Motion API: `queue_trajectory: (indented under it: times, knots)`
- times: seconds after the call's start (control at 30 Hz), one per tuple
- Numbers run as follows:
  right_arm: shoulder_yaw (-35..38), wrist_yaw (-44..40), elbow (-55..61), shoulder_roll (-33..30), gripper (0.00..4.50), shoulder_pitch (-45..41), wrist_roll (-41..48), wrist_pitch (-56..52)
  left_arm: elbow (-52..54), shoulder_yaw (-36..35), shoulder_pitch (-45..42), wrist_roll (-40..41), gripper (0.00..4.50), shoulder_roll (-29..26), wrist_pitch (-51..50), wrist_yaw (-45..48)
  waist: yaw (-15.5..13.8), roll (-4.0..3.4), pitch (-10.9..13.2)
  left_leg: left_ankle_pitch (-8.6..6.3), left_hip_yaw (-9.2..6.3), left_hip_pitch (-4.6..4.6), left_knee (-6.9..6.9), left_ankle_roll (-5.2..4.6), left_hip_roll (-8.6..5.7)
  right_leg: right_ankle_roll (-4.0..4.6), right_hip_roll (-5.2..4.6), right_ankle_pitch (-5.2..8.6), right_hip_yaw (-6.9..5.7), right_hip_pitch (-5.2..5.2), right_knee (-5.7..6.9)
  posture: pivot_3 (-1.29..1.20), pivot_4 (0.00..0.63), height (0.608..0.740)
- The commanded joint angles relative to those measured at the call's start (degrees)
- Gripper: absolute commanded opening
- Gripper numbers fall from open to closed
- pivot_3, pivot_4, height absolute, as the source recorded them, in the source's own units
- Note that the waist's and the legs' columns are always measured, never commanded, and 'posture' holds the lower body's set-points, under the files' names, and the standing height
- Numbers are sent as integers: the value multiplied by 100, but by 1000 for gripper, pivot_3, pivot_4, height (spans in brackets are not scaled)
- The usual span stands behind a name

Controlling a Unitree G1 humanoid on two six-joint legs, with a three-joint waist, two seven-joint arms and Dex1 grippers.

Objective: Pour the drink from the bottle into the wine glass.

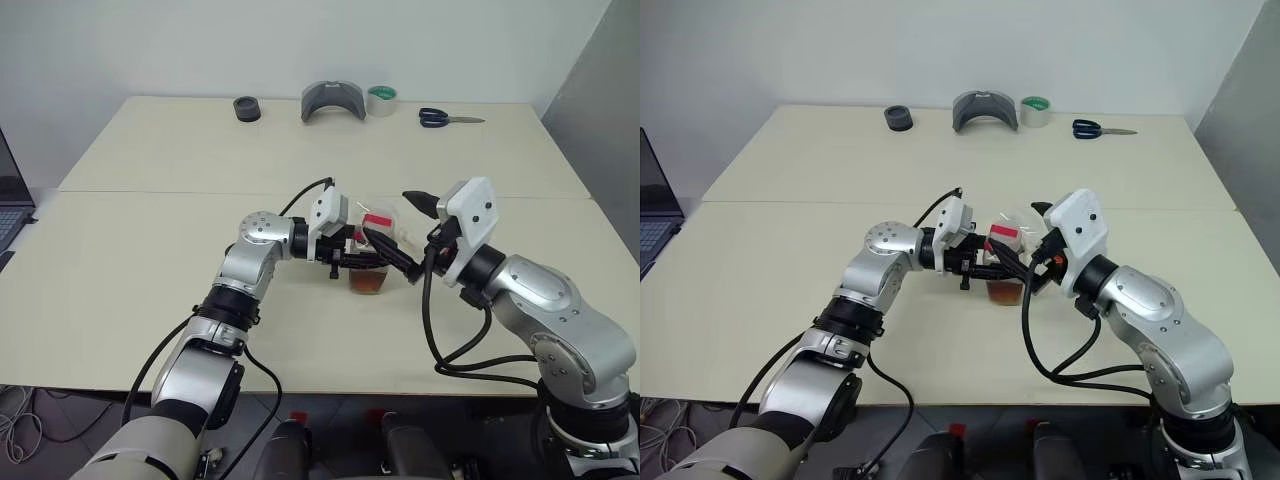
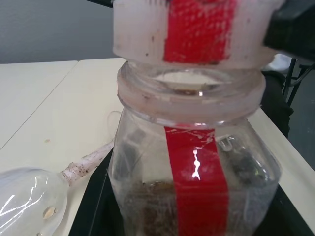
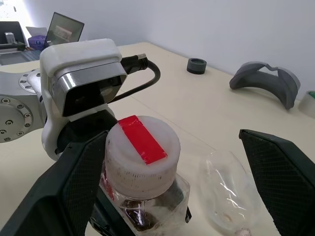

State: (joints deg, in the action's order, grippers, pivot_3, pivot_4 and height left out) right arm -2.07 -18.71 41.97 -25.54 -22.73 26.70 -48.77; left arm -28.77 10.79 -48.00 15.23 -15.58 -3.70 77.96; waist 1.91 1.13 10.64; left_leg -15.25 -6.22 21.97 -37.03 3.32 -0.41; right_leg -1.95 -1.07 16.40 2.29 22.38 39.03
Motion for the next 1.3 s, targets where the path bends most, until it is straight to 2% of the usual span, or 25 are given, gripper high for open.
queue_trajectory:
  times: [0.03, 0.67, 1.3]
  knots:
    - [292, 73, 156, -70, 4500, 25, 3, 10, 254, -94, -69, 100, 1706, -3, 60, 22, 0, 0, 0, 0, 0, 0, 0, 0, 0, 0, 0, 0, 0, 0, 0, 0, 150, 740]
    - [286, -16, 319, -109, 4500, 120, 196, -37, 243, -95, -61, 89, 1704, 10, 95, 21, 0, 0, 0, 0, 0, 0, 0, 0, 0, 0, 0, 0, 0, 0, 0, 0, 150, 740]
    - [114, -445, 375, -240, 4500, 240, 543, 4, 375, -240, 129, 104, 1694, -143, 78, -345, 1, 0, 0, 0, 0, -1, 0, 0, 1, 0, 0, 0, 0, 0, 0, 0, 150, 740]
